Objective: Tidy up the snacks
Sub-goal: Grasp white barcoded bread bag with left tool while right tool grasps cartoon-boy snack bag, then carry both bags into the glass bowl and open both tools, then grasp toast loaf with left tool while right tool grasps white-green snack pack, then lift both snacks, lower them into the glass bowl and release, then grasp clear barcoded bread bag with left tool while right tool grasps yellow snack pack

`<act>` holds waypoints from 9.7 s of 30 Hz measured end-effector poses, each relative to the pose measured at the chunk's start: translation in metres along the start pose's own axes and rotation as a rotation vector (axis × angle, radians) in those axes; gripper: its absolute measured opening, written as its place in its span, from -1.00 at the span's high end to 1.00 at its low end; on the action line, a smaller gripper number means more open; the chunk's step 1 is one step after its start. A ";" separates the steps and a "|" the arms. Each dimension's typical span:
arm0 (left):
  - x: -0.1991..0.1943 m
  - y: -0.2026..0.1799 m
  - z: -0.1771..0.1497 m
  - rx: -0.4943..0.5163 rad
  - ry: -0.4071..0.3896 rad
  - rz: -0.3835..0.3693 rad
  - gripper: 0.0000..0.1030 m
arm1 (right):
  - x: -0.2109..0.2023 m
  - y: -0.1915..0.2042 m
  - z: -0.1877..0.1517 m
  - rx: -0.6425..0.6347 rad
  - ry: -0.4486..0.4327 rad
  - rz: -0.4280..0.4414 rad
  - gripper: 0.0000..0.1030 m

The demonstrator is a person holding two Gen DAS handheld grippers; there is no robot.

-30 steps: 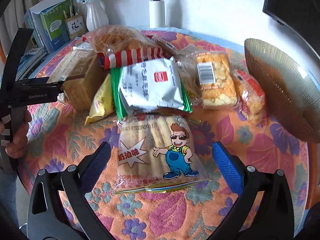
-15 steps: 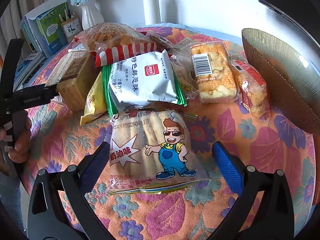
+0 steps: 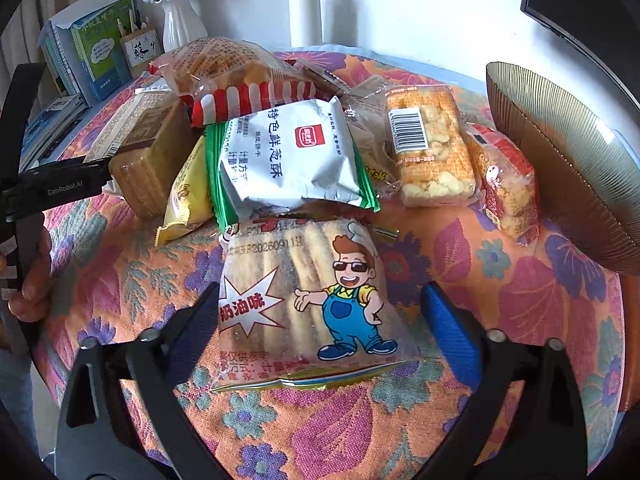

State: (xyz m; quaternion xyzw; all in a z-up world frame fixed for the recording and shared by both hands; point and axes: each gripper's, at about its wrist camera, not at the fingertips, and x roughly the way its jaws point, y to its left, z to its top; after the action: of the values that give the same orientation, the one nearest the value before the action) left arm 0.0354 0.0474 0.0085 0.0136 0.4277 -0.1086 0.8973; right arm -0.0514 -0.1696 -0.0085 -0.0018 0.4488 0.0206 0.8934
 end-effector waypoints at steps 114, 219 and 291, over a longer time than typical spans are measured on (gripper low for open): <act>-0.020 0.004 -0.005 -0.234 0.018 -0.236 -0.68 | -0.036 -0.064 0.003 0.343 -0.205 0.292 -0.94; -0.026 -0.307 0.137 0.188 -0.039 -0.630 -0.31 | -0.124 -0.278 0.045 0.691 -0.317 -0.001 -0.53; 0.020 0.089 0.073 -0.292 0.025 -0.148 -0.81 | -0.020 0.004 0.026 0.142 -0.148 0.122 -0.94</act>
State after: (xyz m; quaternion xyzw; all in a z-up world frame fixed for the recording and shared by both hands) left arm 0.1221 0.1224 0.0335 -0.1470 0.4499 -0.1108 0.8739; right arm -0.0431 -0.1661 0.0232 0.0902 0.3811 0.0431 0.9191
